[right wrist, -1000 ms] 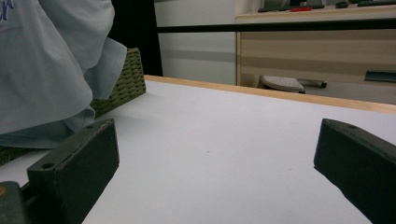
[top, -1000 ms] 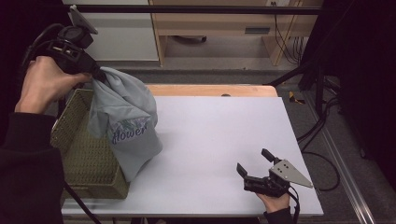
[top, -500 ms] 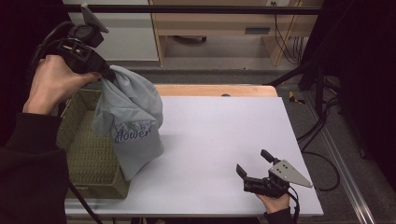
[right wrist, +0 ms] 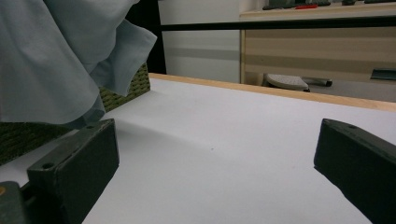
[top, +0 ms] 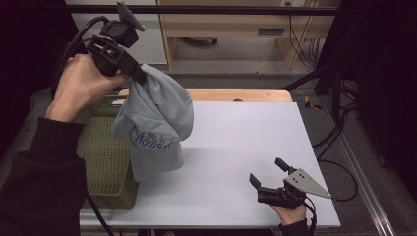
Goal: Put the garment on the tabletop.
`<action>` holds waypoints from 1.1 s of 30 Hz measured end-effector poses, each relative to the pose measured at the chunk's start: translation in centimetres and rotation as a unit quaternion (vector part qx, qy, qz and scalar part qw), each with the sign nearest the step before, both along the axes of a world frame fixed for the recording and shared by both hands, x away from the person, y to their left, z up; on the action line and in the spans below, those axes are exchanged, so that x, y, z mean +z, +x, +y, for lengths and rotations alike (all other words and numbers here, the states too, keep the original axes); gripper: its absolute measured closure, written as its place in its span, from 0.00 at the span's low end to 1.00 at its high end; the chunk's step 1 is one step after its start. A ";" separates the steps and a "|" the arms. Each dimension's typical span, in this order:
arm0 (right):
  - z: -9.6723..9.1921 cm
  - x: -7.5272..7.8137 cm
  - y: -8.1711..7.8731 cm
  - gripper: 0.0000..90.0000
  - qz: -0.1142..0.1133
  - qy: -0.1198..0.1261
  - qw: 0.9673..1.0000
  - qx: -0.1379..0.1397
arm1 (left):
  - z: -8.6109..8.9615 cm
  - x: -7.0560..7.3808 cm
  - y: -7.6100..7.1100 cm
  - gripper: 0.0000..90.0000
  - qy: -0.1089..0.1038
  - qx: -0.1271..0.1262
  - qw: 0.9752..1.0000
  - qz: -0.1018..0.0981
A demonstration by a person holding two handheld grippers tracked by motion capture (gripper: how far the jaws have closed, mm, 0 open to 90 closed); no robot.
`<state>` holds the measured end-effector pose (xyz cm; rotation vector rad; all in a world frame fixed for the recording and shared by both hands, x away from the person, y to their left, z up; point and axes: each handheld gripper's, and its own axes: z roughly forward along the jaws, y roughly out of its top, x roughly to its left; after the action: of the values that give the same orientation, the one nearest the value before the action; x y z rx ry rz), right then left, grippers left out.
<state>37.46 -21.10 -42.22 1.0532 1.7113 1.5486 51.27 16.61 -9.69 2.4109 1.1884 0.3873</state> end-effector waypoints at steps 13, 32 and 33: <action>0.1 0.2 -0.3 0.00 0.011 0.009 1.000 0.005 | -4.9 -0.9 -0.7 0.92 -0.002 -0.054 0.998 -0.013; -0.2 0.0 -0.2 0.00 0.006 0.003 1.000 0.001 | -8.4 -7.7 0.4 0.92 0.024 -0.105 0.994 0.007; -0.2 0.0 -0.2 0.00 0.007 0.003 1.000 0.001 | -8.5 -8.0 0.4 0.92 0.024 -0.107 0.994 0.007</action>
<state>37.29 -21.26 -42.24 1.0672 1.7183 1.5512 51.72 8.13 -17.74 2.5547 0.9228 0.3362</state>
